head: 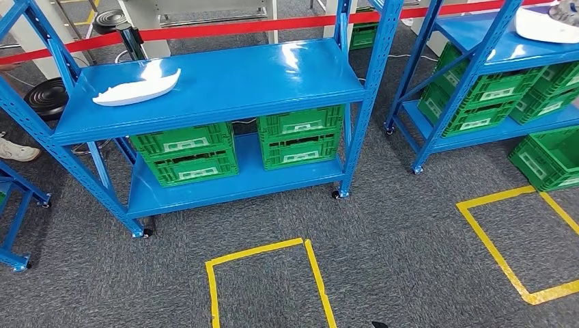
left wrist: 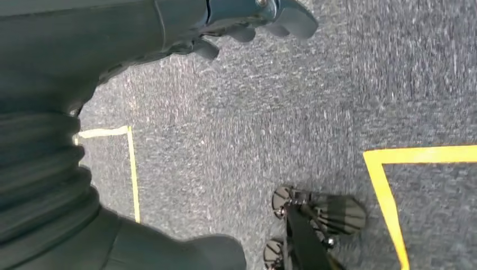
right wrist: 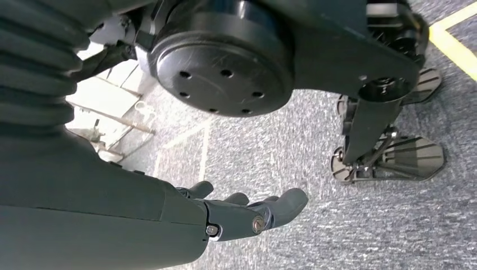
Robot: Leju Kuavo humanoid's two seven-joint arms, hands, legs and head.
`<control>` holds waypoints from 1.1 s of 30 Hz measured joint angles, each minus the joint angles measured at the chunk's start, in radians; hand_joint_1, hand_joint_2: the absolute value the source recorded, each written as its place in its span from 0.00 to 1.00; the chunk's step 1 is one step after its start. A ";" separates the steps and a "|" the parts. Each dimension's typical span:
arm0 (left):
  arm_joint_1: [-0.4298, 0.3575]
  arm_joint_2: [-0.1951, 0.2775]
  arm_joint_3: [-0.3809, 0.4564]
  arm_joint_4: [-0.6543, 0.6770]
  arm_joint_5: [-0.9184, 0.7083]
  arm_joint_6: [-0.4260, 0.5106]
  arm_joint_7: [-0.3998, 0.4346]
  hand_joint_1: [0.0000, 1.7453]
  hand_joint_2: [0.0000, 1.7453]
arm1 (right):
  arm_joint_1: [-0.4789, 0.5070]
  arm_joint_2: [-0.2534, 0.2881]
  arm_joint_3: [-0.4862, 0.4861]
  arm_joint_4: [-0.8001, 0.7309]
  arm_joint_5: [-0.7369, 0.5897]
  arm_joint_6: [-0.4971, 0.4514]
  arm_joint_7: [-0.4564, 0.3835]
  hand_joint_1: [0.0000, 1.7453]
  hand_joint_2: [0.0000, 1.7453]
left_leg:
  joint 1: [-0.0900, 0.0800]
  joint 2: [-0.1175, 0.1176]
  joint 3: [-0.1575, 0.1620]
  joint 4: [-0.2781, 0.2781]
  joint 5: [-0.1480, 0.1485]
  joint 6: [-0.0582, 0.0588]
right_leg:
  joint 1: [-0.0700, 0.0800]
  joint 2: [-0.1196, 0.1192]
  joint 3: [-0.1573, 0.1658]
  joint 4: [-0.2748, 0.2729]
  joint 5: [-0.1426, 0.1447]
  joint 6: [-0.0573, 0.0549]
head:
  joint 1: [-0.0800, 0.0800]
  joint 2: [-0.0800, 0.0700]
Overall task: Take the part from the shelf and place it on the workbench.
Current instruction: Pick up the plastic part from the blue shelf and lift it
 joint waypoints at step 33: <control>-0.391 -0.086 0.345 0.096 -0.635 0.234 -0.328 0.00 1.00 | -0.124 0.114 -0.404 0.130 0.318 0.023 0.000 0.00 0.00 | 0.000 -0.001 0.001 0.000 0.003 -0.001 | 0.000 -0.001 0.001 0.000 0.002 -0.001 | 0.000 0.000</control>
